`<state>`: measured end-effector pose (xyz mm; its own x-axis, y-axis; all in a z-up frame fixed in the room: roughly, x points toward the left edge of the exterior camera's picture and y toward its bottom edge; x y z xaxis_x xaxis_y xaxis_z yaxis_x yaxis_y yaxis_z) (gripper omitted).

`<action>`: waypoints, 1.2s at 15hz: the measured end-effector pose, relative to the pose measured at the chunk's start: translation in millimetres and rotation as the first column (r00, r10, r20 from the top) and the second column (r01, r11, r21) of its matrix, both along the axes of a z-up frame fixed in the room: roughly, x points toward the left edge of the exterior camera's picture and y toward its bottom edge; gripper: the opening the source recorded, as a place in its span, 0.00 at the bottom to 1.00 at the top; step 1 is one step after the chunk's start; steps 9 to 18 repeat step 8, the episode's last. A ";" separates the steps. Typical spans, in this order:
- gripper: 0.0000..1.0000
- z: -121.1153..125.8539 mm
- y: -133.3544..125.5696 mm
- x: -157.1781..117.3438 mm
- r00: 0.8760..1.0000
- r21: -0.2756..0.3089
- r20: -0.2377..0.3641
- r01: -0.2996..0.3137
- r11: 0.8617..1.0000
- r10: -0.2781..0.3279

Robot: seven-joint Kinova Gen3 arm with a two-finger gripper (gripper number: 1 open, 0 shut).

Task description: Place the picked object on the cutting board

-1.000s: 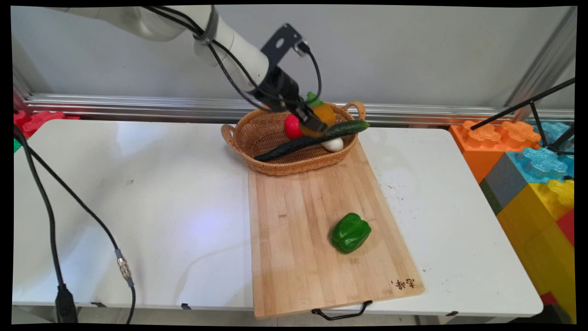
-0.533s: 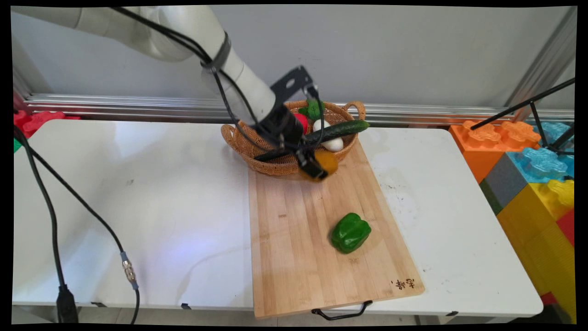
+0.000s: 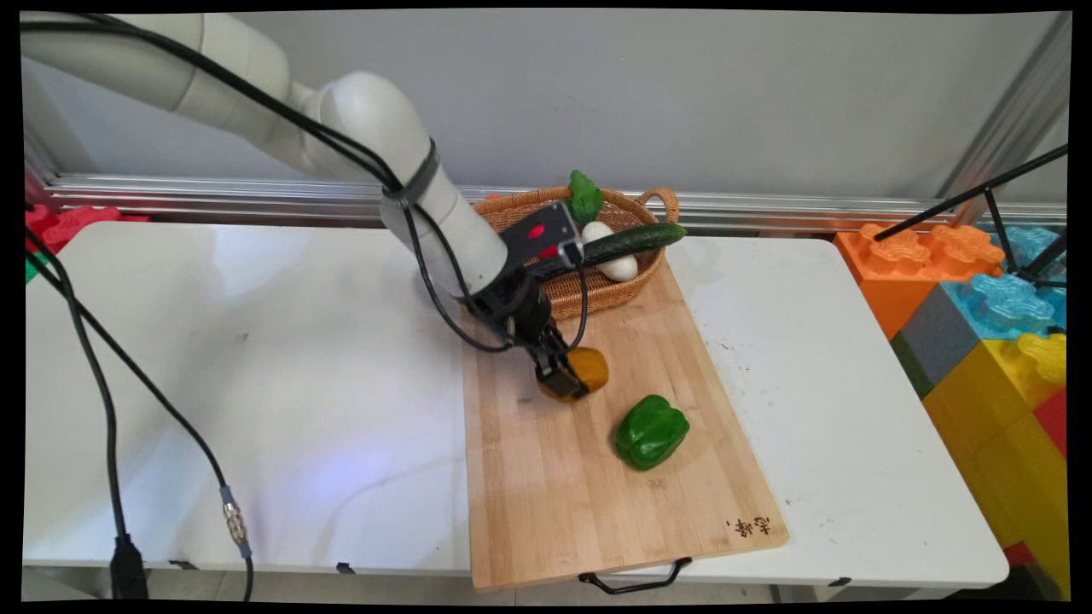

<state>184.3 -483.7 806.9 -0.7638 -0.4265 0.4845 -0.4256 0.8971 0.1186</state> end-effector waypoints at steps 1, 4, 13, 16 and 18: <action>0.00 -5.0 0.9 -0.9 1.000 -0.001 0.001 0.009 1.000 -0.009; 0.00 -14.9 2.9 -3.6 0.999 -0.014 0.002 0.036 0.999 -0.036; 1.00 -21.2 4.4 -4.3 0.997 -0.040 0.008 0.077 0.996 -0.076; 1.00 -21.2 4.4 -4.3 0.997 -0.040 0.008 0.077 0.996 -0.076; 1.00 -21.2 4.4 -4.3 0.997 -0.040 0.008 0.077 0.996 -0.076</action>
